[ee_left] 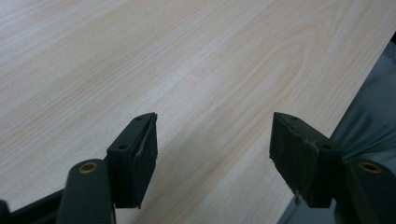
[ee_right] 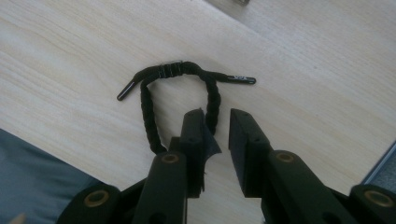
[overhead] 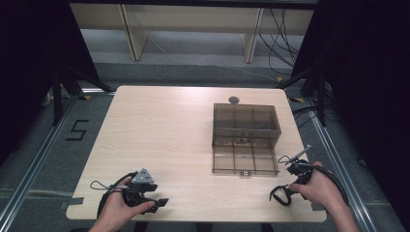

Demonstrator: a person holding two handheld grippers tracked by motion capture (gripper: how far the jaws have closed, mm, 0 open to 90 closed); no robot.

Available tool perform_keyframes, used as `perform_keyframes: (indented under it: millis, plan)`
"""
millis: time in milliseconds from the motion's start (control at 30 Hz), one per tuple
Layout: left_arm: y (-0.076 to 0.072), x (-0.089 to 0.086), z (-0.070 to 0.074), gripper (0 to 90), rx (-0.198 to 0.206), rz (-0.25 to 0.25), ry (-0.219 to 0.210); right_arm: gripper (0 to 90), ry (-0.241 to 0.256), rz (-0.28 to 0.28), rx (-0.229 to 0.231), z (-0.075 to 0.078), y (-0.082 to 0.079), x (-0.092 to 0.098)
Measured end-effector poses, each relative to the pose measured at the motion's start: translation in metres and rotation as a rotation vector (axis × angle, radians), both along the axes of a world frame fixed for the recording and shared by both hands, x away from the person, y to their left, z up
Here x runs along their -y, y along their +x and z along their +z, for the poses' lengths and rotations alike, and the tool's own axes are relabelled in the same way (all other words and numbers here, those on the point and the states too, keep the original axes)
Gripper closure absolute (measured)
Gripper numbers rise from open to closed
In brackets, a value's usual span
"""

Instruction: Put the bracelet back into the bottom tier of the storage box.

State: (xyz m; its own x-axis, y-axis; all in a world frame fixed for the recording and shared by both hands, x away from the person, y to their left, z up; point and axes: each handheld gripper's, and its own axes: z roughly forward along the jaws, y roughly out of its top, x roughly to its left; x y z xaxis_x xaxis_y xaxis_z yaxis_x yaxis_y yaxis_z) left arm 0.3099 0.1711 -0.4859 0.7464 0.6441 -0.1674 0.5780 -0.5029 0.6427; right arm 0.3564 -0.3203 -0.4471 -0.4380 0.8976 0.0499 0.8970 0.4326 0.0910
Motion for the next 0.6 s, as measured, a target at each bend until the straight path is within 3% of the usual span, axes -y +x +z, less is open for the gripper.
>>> perform_keyframes:
  millis: [33, 100, 133, 233, 267, 333, 433, 467, 600]
  plan:
    - [0.0, 0.0, 0.0, 32.4, -0.001, 0.0, 0.002, 75.6, -0.018, 0.031, -0.005, -0.005, 0.003, 0.002]
    - [-0.001, 0.001, 0.0, 32.4, -0.001, 0.009, -0.008, 75.4, -0.024, 0.013, 0.0, -0.006, 0.003, 0.0]
    - [0.0, 0.0, 0.0, 32.4, 0.009, -0.002, 0.013, 75.3, -0.019, 0.026, 0.007, -0.008, 0.005, 0.001]
    - [-0.001, 0.0, 0.0, 32.4, -0.008, -0.004, 0.002, 75.3, -0.035, 0.054, 0.003, -0.009, 0.007, -0.001]
    - [-0.002, 0.001, 0.0, 32.4, -0.009, 0.007, 0.001, 75.3, -0.041, 0.027, -0.015, -0.008, 0.006, -0.003]
    - [0.0, 0.001, 0.0, 32.4, 0.0, 0.004, 0.003, 75.4, -0.02, 0.039, -0.013, -0.01, 0.007, -0.003]
    - [-0.001, 0.002, -0.001, 32.4, -0.009, 0.013, -0.005, 75.8, -0.034, 0.005, -0.033, -0.011, 0.007, -0.005]
    - [-0.001, 0.001, 0.0, 32.4, -0.01, 0.001, 0.003, 76.0, -0.044, 0.021, -0.016, -0.013, 0.007, -0.004]
    - [-0.001, 0.001, 0.0, 32.4, -0.005, 0.004, -0.002, 77.9, -0.045, 0.027, -0.032, -0.016, 0.009, -0.005]
